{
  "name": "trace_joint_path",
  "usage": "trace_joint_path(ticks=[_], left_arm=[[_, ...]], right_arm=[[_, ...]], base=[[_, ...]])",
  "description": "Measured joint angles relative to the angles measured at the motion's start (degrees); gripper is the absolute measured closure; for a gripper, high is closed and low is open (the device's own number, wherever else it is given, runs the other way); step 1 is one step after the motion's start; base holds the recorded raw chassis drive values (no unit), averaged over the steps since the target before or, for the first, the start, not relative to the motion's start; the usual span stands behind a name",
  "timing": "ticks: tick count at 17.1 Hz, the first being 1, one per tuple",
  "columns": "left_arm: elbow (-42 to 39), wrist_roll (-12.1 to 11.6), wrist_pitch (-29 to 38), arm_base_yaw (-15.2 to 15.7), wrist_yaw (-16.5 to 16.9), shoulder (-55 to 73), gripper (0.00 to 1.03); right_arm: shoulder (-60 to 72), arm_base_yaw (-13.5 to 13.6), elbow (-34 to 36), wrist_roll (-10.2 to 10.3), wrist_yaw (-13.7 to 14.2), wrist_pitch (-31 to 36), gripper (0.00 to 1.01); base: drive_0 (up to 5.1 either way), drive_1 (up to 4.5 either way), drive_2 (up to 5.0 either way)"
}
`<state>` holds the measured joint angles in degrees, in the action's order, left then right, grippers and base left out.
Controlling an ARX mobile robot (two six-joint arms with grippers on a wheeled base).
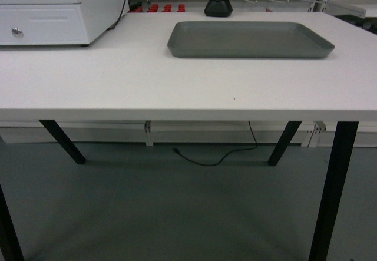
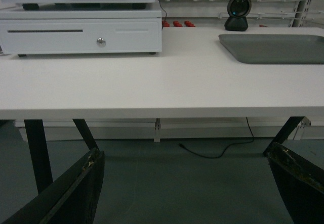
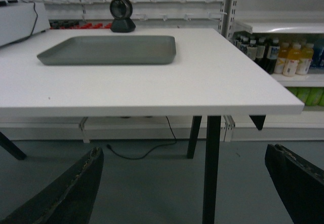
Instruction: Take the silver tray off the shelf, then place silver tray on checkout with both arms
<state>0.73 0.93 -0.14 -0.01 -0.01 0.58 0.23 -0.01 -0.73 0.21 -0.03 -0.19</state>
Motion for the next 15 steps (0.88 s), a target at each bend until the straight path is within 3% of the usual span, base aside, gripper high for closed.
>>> trace_joint_path(ticks=[15], left_arm=[[0.0, -0.13, -0.31, 0.0, -0.04, 0.0, 0.05]], right_arm=[[0.0, 0.0, 0.0, -0.07, 0.0, -0.22, 0.03]], base=[[0.0, 0.0, 0.0]])
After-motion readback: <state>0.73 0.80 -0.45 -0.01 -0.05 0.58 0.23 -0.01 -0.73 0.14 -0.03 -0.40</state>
